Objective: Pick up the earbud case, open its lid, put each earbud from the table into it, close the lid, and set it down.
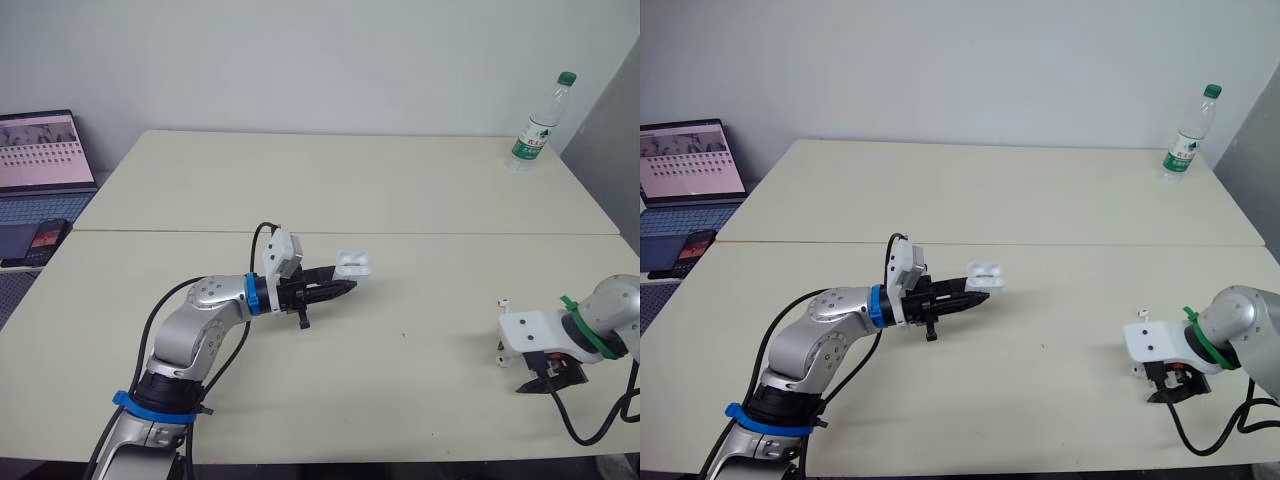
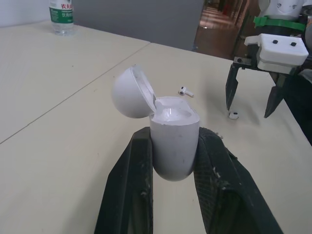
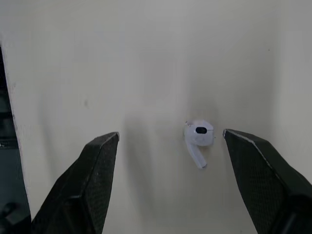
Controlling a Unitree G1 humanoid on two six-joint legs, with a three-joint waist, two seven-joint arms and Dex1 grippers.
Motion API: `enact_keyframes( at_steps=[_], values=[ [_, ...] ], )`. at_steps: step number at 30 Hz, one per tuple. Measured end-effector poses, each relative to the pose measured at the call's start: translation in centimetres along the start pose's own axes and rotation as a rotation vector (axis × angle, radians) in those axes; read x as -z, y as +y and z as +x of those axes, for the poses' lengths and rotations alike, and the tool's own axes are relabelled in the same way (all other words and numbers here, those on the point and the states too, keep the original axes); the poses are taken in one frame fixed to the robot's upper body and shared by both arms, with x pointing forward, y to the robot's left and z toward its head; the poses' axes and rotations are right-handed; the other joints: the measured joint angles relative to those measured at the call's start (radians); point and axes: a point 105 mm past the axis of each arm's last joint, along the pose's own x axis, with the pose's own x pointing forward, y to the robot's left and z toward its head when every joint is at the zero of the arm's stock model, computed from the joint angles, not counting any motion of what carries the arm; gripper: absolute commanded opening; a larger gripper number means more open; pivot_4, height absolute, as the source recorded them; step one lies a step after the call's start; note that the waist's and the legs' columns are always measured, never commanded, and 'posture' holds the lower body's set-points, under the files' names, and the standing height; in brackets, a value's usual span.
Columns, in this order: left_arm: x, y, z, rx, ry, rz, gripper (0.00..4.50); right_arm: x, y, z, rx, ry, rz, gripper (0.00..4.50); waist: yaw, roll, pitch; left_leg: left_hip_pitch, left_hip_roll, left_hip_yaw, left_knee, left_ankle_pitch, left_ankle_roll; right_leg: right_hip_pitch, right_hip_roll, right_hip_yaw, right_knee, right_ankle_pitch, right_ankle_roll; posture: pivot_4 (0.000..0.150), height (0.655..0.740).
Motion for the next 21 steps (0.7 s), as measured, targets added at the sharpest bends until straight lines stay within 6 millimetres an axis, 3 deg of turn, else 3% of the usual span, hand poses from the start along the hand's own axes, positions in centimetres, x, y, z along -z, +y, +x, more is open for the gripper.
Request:
enact_keyframes(
  at_steps=[5,11,21],
  values=[
    [0.1,0.3,0.2,-0.002,-0.001,-0.003,0.74,-0.5,-0.4,0.3,0.049,0.063,0.050,3.57,0.000,0.000,0.000,-0.001,0.000,0.000,0.000,0.000,0.000,-0.001,0.000,0.000,0.000,0.000,0.000,0.150,0.7362],
    [-0.1,0.3,0.8,0.004,-0.014,0.004,0.74,0.8,-1.2,0.7,0.100,0.166,0.088,3.57,0.000,0.000,0.000,-0.001,0.000,0.001,0.000,0.000,0.000,-0.001,0.000,0.000,-0.001,0.000,0.000,0.150,0.7362],
    [0.2,0.3,0.9,0.003,-0.009,0.002,0.74,-0.4,-1.5,0.6,0.103,0.150,0.120,3.57,-0.001,0.000,0.000,-0.001,0.000,0.000,0.000,0.000,0.000,-0.001,0.000,0.000,-0.001,0.000,0.000,0.150,0.7362]
  ],
)
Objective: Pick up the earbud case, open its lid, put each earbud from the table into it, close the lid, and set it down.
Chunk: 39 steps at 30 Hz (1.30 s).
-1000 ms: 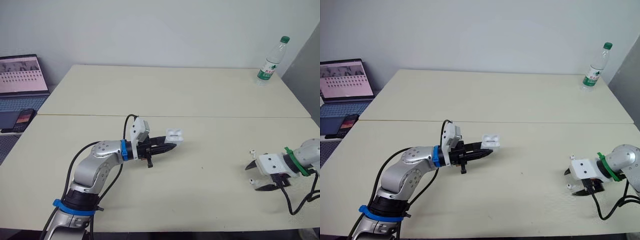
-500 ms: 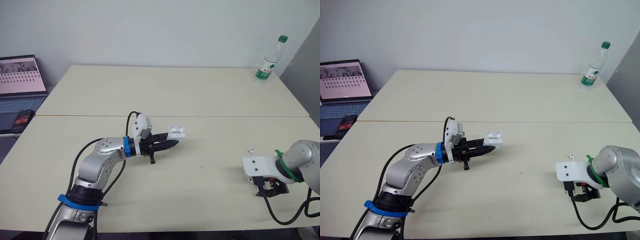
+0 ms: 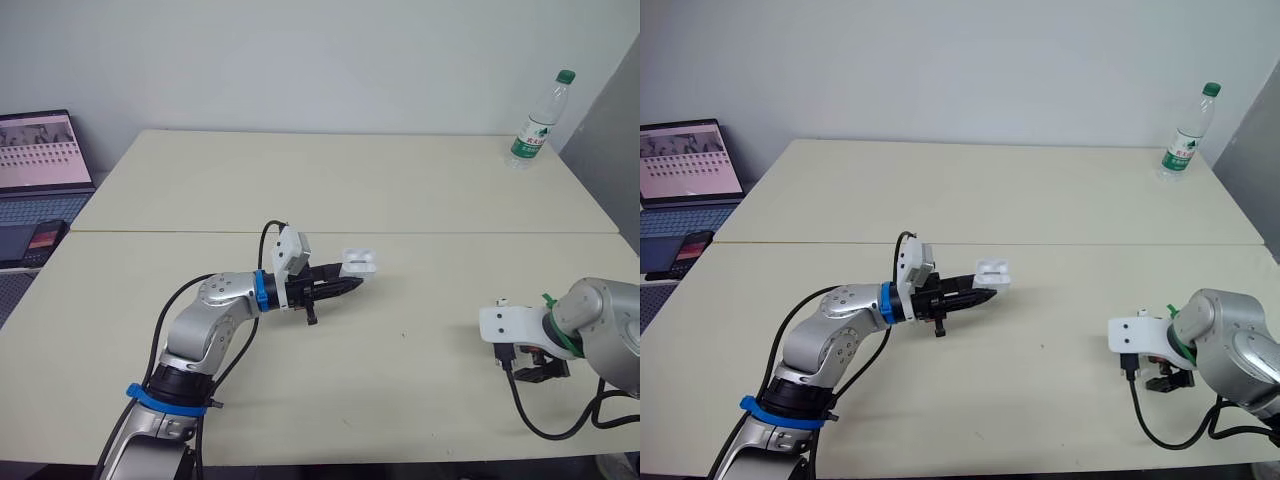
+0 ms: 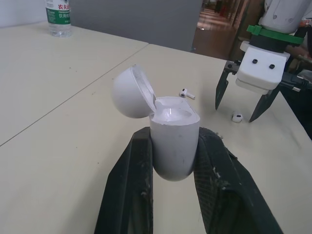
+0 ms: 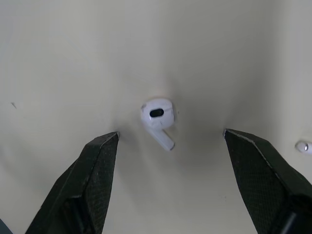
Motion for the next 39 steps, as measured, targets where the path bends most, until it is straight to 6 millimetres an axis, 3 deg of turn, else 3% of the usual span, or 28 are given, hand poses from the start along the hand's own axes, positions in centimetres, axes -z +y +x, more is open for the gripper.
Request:
enact_keyframes(
  at_steps=[12,15,20,39],
  values=[
    [0.3,-0.1,0.1,0.003,0.012,0.014,0.74,-0.9,0.3,0.2,-0.028,0.004,0.004,3.57,0.000,0.000,0.000,0.000,0.000,0.000,0.000,0.000,0.000,0.000,0.000,0.000,0.000,0.000,0.000,0.150,0.7362],
    [0.3,-0.1,0.1,0.002,0.012,0.013,0.74,-1.0,0.3,0.1,-0.026,0.003,0.002,3.04,0.000,0.000,0.000,0.000,0.000,0.000,0.000,0.000,0.000,0.000,0.000,0.000,0.000,0.000,0.000,0.150,0.7362],
    [0.6,-0.2,0.0,-0.001,0.014,0.004,0.74,-1.3,0.5,0.1,-0.029,0.003,-0.004,1.24,0.000,0.000,0.000,0.000,0.000,0.000,0.000,0.000,0.000,0.000,0.000,0.000,0.000,0.000,0.000,0.150,0.7362],
    [0.5,0.1,-0.3,-0.018,0.003,-0.005,0.74,-1.1,0.7,0.1,-0.053,0.026,-0.007,1.24,0.000,0.000,0.000,0.000,0.000,0.000,0.000,0.000,0.000,0.000,0.000,0.000,0.000,0.000,0.000,0.150,0.7362]
  ],
)
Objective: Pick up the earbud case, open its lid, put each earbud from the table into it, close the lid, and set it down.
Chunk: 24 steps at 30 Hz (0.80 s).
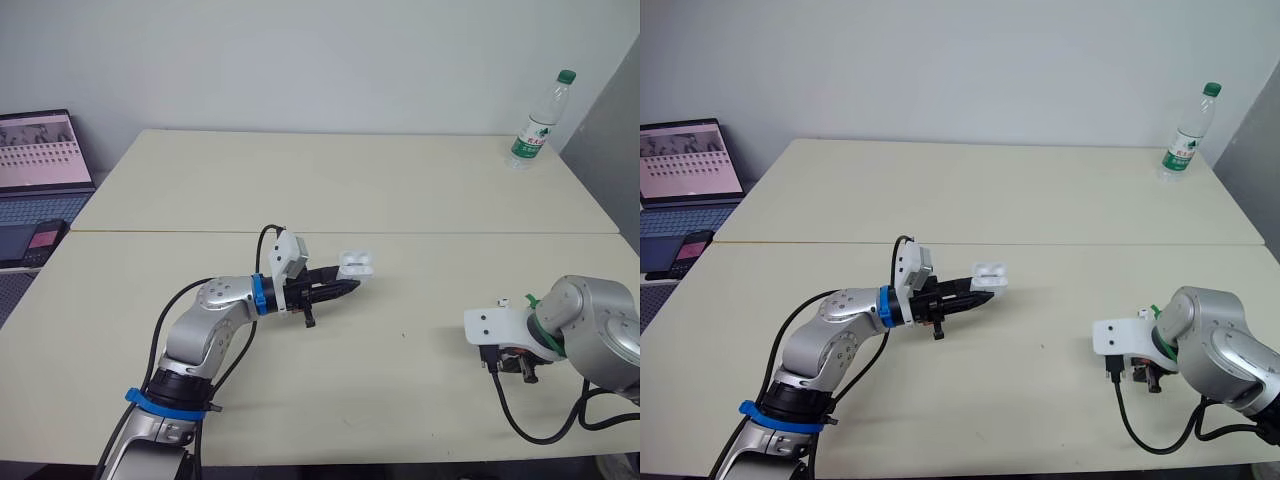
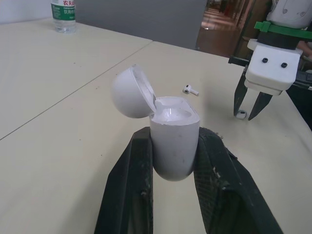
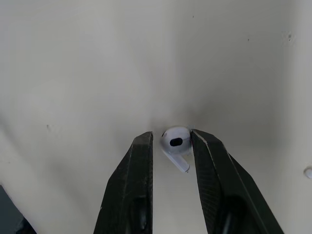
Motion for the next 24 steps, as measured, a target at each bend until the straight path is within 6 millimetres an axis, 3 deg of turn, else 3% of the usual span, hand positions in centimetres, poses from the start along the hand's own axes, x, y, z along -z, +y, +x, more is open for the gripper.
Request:
enact_keyframes(
  at_steps=[9,13,24],
  values=[
    [0.01,-0.01,0.00,0.001,0.000,-0.001,0.74,0.05,0.05,0.04,-0.002,0.001,0.003,1.24,0.000,0.000,0.000,0.000,0.000,0.000,0.000,0.000,0.000,0.000,0.000,0.000,0.000,0.000,0.000,0.150,0.7362],
    [0.02,-0.01,0.00,0.001,0.001,-0.002,0.74,0.05,0.07,0.08,-0.003,0.001,-0.001,0.41,0.000,0.000,0.000,0.000,0.000,0.000,0.000,0.000,0.000,0.000,0.000,0.000,0.000,0.000,0.000,0.150,0.7362],
    [0.02,-0.01,0.10,-0.004,-0.001,-0.010,0.74,-0.30,-0.37,-0.35,0.024,-0.044,0.036,0.39,0.000,0.000,0.000,0.000,0.000,0.000,0.000,0.000,0.000,0.000,0.000,0.000,0.000,0.000,0.000,0.150,0.7362]
  ],
)
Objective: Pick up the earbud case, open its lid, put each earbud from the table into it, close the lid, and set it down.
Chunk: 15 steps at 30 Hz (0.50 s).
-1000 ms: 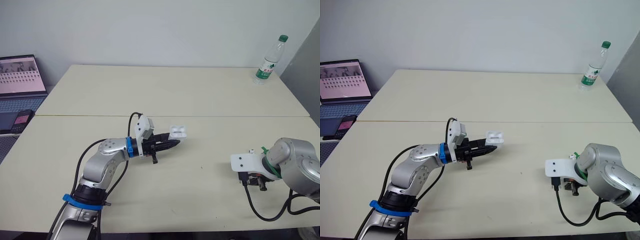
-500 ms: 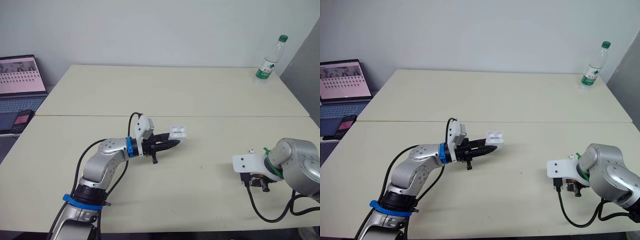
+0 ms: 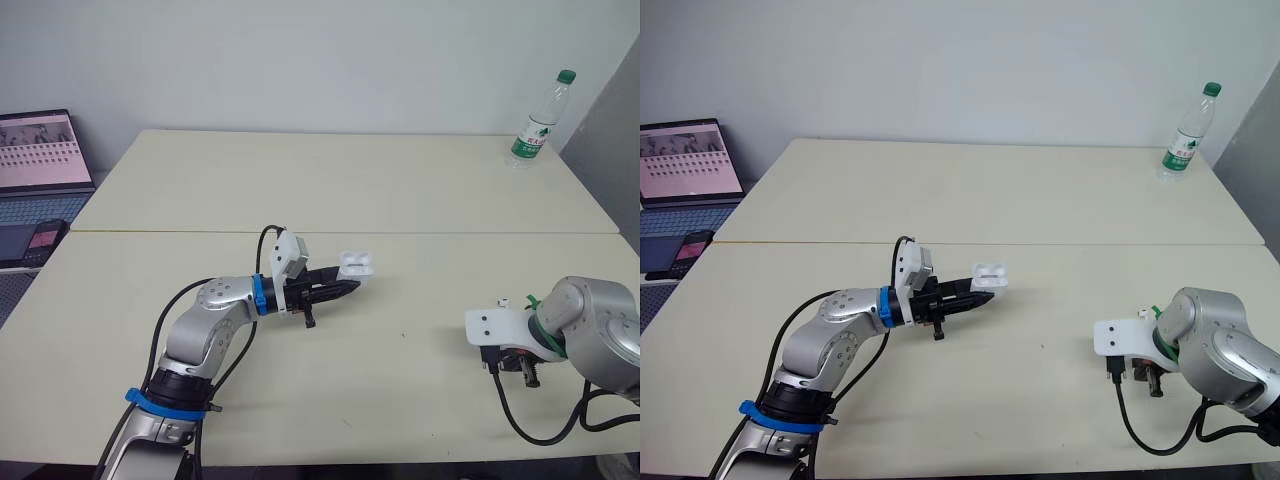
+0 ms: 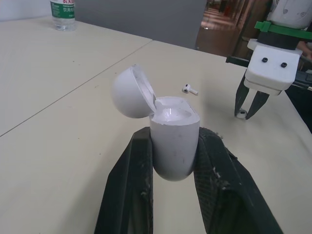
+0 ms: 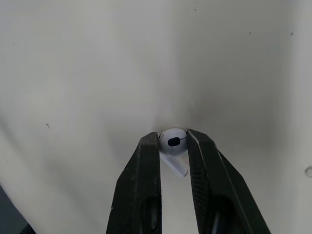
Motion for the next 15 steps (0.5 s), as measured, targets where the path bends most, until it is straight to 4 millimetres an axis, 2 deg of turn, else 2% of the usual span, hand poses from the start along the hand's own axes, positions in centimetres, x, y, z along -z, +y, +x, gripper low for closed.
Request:
enact_keyframes(
  at_steps=[4,7,11,15],
  values=[
    [-0.2,0.3,0.5,-0.036,-0.025,-0.006,0.74,-2.9,-1.3,-0.9,0.051,-0.281,0.117,0.39,0.000,-0.001,0.000,0.000,0.000,-0.001,0.000,0.000,0.000,0.001,0.000,-0.001,0.000,0.000,0.000,0.150,0.7362],
    [-0.3,0.9,0.3,-0.094,-0.038,-0.009,0.74,-3.1,-1.3,-1.3,0.045,-0.458,0.229,0.39,0.004,-0.001,0.001,-0.002,-0.001,-0.003,0.000,0.000,0.000,0.001,0.000,-0.003,-0.001,0.000,0.000,0.150,0.7362],
    [-0.9,2.2,0.7,-0.187,-0.097,-0.002,0.74,-5.2,-1.5,-3.5,0.056,-0.772,0.334,0.39,0.003,-0.001,0.001,-0.003,-0.001,-0.004,0.000,0.000,0.000,0.000,0.000,-0.003,-0.001,0.000,0.000,0.150,0.7362],
    [-1.2,2.9,1.7,-0.246,-0.129,0.035,0.74,-7.1,-2.8,-5.5,0.120,-1.043,0.460,0.39,0.003,-0.001,0.000,-0.003,-0.001,-0.005,0.000,0.000,0.000,0.001,0.000,-0.004,0.000,0.001,0.000,0.150,0.7362]
  ],
)
